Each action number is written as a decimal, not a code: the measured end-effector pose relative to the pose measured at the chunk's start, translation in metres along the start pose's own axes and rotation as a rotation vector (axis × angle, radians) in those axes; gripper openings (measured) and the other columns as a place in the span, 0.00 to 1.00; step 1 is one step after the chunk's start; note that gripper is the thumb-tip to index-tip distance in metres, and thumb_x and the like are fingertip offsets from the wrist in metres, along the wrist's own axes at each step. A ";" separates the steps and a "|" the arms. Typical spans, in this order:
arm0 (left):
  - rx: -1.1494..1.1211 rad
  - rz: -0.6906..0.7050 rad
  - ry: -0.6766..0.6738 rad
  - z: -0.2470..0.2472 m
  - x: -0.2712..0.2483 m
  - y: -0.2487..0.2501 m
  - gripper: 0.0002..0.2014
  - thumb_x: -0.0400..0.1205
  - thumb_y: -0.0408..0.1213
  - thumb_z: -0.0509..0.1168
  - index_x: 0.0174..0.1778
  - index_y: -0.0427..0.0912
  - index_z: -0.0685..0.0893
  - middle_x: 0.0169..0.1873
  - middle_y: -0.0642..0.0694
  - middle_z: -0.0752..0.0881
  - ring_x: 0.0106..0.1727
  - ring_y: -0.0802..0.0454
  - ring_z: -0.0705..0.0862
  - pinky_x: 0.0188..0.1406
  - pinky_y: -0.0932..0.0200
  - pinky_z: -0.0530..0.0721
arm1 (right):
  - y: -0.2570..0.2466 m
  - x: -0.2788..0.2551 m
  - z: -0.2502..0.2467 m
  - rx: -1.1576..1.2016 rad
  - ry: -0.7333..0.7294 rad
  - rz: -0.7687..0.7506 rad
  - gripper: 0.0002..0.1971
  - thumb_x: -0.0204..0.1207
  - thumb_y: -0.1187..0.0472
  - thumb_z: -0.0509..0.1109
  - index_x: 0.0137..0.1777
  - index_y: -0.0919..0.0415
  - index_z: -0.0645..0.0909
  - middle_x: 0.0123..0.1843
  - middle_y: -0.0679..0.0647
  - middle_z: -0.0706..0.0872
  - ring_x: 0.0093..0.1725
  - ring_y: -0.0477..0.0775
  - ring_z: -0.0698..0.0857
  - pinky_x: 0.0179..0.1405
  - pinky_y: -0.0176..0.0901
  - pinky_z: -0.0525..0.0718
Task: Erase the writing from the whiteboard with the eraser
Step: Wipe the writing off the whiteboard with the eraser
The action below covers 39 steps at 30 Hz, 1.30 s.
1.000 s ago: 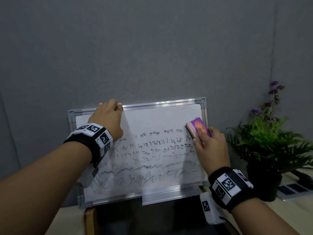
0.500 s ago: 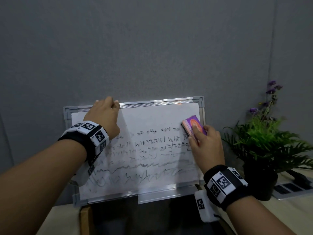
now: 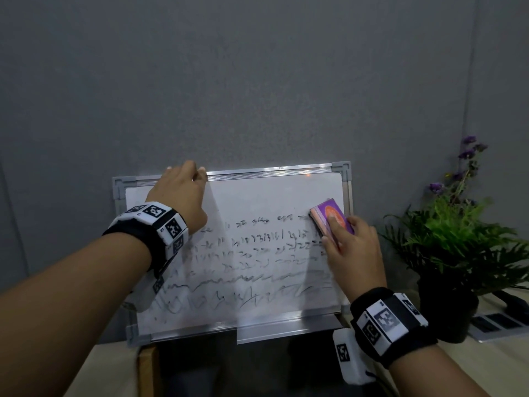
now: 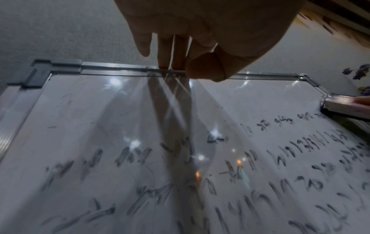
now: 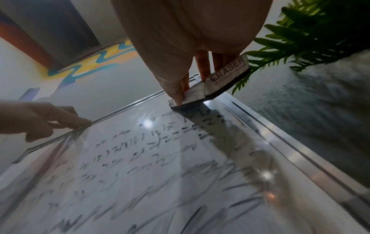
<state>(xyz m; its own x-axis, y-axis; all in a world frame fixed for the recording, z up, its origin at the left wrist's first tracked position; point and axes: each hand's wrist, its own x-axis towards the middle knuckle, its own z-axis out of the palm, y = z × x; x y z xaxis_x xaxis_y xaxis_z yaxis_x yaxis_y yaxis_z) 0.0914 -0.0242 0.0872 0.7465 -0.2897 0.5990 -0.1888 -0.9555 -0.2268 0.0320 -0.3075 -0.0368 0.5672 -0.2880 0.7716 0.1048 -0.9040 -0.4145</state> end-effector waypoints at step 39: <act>-0.010 -0.002 -0.005 0.001 0.002 0.000 0.40 0.73 0.34 0.66 0.82 0.39 0.58 0.59 0.46 0.68 0.62 0.44 0.72 0.81 0.47 0.55 | 0.006 0.001 0.004 0.036 0.010 0.009 0.20 0.74 0.55 0.73 0.67 0.54 0.82 0.67 0.60 0.78 0.66 0.59 0.73 0.64 0.53 0.75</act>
<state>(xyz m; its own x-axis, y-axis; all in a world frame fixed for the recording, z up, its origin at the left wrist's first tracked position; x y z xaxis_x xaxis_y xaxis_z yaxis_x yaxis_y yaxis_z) 0.0931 -0.0242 0.0877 0.7501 -0.2878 0.5955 -0.1941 -0.9565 -0.2177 0.0366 -0.3124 -0.0405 0.5605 -0.2995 0.7721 0.1289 -0.8894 -0.4386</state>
